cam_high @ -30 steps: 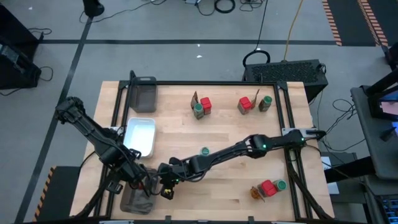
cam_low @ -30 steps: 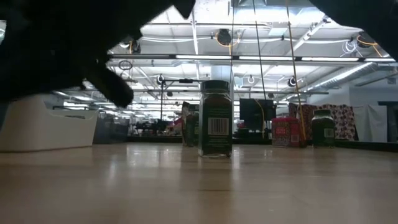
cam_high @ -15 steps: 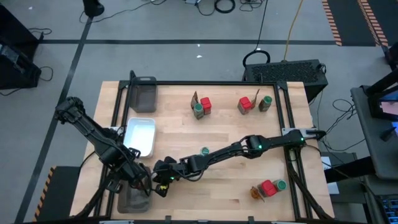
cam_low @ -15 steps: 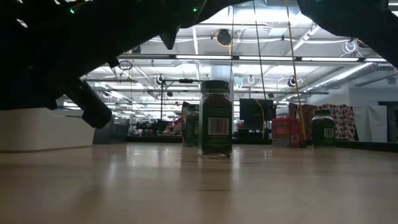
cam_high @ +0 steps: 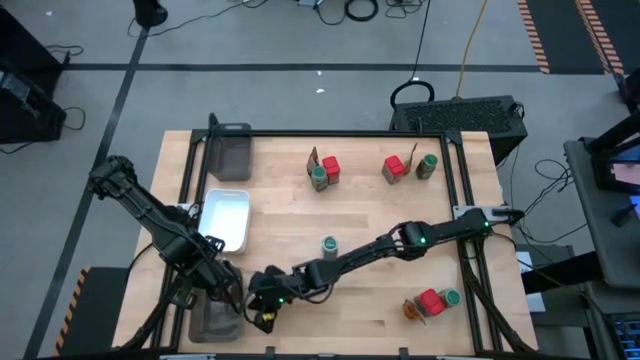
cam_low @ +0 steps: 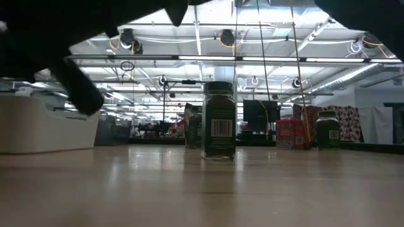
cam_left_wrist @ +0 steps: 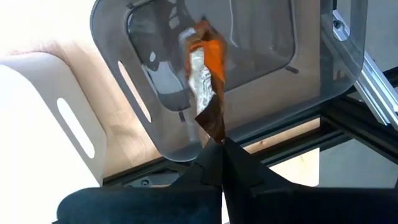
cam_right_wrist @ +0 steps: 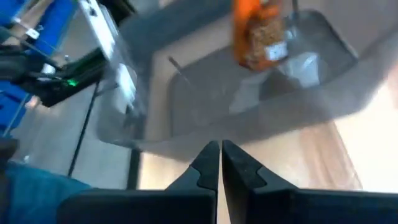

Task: Sort spices by type
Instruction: Put the orange seasoning bag into the bottom black bin

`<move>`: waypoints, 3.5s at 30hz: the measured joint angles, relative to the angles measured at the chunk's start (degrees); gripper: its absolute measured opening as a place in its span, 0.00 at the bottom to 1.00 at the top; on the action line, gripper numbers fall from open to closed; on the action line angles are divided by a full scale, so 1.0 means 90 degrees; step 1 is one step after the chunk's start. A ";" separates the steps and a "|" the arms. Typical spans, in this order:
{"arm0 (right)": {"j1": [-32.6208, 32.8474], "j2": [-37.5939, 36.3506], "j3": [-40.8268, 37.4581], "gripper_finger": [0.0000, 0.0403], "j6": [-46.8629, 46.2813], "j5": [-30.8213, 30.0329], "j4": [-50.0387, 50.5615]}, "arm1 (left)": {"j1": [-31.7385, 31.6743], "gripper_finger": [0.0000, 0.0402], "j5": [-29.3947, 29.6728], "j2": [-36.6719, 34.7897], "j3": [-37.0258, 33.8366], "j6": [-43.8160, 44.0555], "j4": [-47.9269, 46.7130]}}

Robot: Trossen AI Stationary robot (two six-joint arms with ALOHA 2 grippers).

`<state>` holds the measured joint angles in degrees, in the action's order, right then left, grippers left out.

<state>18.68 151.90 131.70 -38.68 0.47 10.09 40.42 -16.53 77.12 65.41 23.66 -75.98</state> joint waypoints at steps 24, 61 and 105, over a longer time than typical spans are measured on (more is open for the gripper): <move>0.0081 -0.1110 0.0000 0.00 0.1205 -0.1261 0.1080 | 0.0005 0.01 -0.0037 0.0000 0.0000 0.0337 -0.0487; 0.2373 -0.3936 0.0001 0.00 -0.1672 -0.1673 0.7384 | 0.0026 0.27 0.2472 -0.0113 0.1729 0.0781 0.3092; 0.3935 -0.3882 -0.2460 0.64 -0.7301 -0.0815 0.8879 | -0.2667 0.60 0.1340 -0.0225 -0.0092 -0.3194 0.6047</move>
<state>54.09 116.95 109.56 -104.38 -6.86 90.00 16.42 -4.47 75.10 64.58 -5.09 -21.55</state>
